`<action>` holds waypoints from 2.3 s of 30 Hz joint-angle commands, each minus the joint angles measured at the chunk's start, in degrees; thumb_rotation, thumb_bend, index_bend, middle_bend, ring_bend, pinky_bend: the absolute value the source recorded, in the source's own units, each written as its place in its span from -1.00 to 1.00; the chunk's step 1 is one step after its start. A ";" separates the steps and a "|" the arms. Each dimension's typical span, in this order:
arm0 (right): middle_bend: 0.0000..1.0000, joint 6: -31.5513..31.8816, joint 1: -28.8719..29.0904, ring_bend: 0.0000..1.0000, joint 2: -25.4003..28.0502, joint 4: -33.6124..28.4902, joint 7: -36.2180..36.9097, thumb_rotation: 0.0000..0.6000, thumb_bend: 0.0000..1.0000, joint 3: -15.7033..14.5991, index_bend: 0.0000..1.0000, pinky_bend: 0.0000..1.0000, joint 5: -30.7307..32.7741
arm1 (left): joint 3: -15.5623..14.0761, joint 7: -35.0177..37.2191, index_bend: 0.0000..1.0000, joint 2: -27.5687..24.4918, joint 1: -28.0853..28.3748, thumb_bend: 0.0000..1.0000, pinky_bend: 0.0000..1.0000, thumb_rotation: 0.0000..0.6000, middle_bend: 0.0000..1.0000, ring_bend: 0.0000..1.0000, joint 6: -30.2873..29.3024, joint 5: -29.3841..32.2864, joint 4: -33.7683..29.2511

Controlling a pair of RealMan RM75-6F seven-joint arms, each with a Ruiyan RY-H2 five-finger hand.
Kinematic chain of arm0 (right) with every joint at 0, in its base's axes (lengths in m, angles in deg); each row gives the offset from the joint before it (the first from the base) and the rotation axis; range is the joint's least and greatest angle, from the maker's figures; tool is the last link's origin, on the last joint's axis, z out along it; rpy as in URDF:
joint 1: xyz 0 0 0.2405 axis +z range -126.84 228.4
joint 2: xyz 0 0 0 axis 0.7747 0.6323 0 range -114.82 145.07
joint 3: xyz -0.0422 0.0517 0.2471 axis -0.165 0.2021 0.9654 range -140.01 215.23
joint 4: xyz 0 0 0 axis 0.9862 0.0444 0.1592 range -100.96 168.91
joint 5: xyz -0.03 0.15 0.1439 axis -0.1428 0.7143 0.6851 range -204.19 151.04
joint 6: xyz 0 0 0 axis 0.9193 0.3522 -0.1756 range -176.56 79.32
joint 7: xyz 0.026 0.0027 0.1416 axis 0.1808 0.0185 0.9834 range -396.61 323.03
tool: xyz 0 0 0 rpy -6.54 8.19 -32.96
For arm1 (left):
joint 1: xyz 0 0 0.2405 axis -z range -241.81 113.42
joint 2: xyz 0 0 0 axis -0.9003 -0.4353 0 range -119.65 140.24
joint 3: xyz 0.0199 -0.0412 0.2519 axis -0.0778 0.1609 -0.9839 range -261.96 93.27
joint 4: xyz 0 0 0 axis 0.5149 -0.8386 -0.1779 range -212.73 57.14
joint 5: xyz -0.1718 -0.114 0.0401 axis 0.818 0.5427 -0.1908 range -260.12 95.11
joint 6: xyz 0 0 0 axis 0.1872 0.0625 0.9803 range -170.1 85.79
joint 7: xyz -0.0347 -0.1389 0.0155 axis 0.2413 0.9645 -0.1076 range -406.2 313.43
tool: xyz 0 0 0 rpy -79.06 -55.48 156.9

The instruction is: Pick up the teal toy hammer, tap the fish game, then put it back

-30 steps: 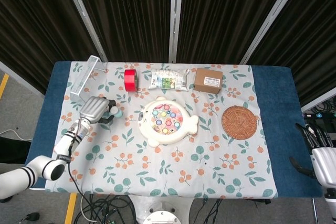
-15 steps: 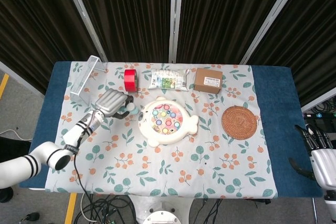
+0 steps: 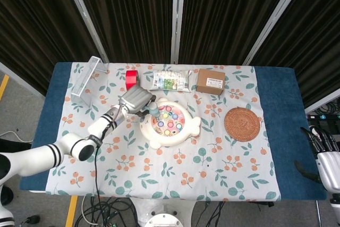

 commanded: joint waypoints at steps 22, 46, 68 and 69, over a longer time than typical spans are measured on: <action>-0.65 0.76 -0.74 -1.00 -0.73 2.71 2.87 1.00 -0.64 -0.07 -0.86 -1.00 0.35 | -5.35 -9.53 0.25 1.06 7.02 0.29 0.08 1.00 0.30 0.01 -3.28 14.18 -1.66; -0.64 1.55 -1.25 -1.00 -0.86 2.56 2.56 1.00 -0.64 -0.09 -0.86 -1.00 0.03 | -6.55 -8.48 0.25 -0.15 7.23 0.28 0.08 1.00 0.30 0.01 -5.22 14.71 -3.52; -0.64 1.31 -1.20 -1.00 -1.10 3.05 3.09 1.00 -0.64 -0.08 -0.86 -1.00 -0.02 | -6.84 -7.89 0.25 -2.62 6.08 0.28 0.09 1.00 0.30 0.01 -8.30 9.77 -10.32; -0.64 1.31 -1.18 -1.00 -1.12 3.07 3.12 1.00 -0.64 -0.08 -0.86 -1.00 -0.06 | -6.94 -8.05 0.25 -2.43 6.11 0.29 0.09 1.00 0.30 0.01 -8.28 9.51 -10.54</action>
